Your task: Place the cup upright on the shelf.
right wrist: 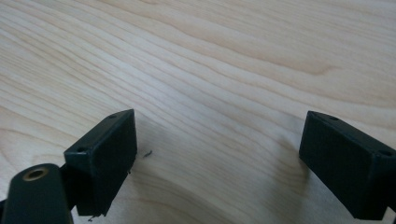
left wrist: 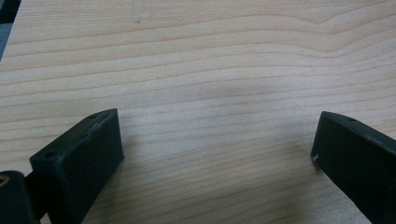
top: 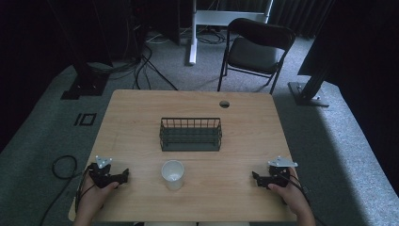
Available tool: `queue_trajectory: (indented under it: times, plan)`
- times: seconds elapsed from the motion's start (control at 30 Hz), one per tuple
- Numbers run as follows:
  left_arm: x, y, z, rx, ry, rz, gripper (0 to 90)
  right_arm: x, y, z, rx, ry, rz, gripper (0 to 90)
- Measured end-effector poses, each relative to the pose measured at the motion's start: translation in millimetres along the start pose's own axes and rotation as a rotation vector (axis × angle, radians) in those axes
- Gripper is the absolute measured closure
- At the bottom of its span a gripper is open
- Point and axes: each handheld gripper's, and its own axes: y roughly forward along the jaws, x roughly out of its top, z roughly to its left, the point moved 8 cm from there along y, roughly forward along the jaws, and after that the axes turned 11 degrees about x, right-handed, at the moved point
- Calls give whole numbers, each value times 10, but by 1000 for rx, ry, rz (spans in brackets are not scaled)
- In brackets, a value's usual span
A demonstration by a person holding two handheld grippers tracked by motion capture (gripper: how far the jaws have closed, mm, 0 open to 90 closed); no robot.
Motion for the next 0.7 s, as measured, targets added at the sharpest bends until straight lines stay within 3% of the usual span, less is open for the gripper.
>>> queue_trajectory:
  times: [0.37, 0.7]
  plan:
    - [0, 0, 0, 0, 0, 0, 23, 196, -37, 142, 43, -50, -33, 111]
    - [0, 0, 0, 0, 0, 0, 24, 387, -53, 362, 103, -110, -79, 111]
